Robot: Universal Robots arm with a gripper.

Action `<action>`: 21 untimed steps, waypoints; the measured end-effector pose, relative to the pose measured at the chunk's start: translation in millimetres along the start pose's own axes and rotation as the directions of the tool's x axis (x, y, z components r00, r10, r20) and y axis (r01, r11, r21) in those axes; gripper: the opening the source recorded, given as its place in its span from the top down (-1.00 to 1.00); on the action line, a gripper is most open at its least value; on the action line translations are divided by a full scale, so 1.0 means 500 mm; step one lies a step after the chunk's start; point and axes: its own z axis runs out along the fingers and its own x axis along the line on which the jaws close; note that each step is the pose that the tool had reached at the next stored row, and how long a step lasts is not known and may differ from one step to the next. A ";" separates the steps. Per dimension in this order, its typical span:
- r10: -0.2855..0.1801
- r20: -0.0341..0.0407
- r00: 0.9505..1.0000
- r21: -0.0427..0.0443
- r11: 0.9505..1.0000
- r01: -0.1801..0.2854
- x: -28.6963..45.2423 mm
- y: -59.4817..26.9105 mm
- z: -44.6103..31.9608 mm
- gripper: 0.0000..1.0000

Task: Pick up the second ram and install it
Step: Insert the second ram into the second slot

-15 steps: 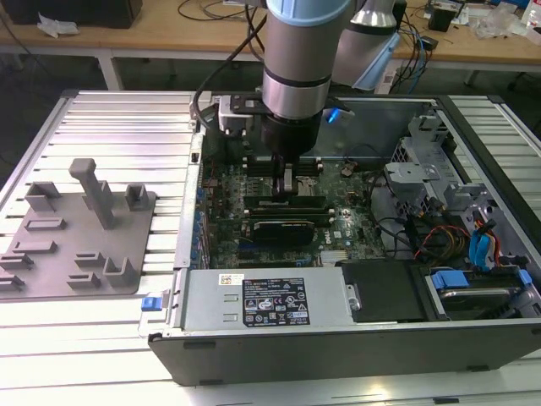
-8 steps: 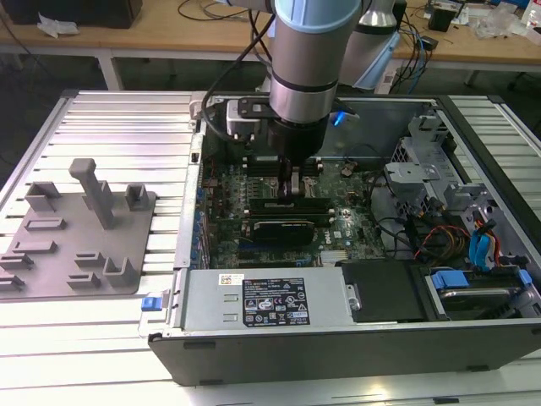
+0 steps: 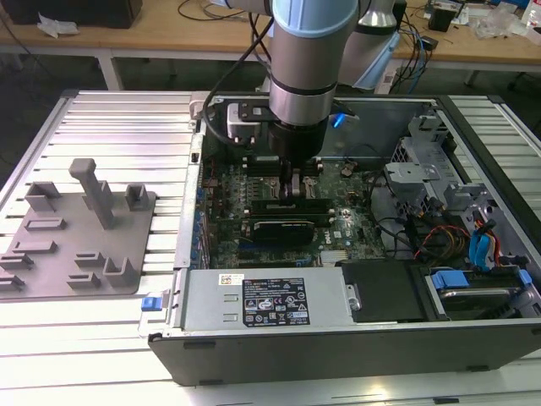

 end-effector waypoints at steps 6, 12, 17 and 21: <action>0.003 -0.001 1.000 -0.006 1.000 -0.003 -0.001 0.000 0.002 0.80; 0.003 0.001 1.000 -0.006 1.000 -0.003 -0.002 0.000 0.009 0.80; 0.003 0.002 1.000 -0.006 1.000 -0.003 -0.002 -0.002 0.011 0.80; 0.003 0.002 1.000 -0.006 1.000 -0.003 -0.003 -0.002 0.013 0.80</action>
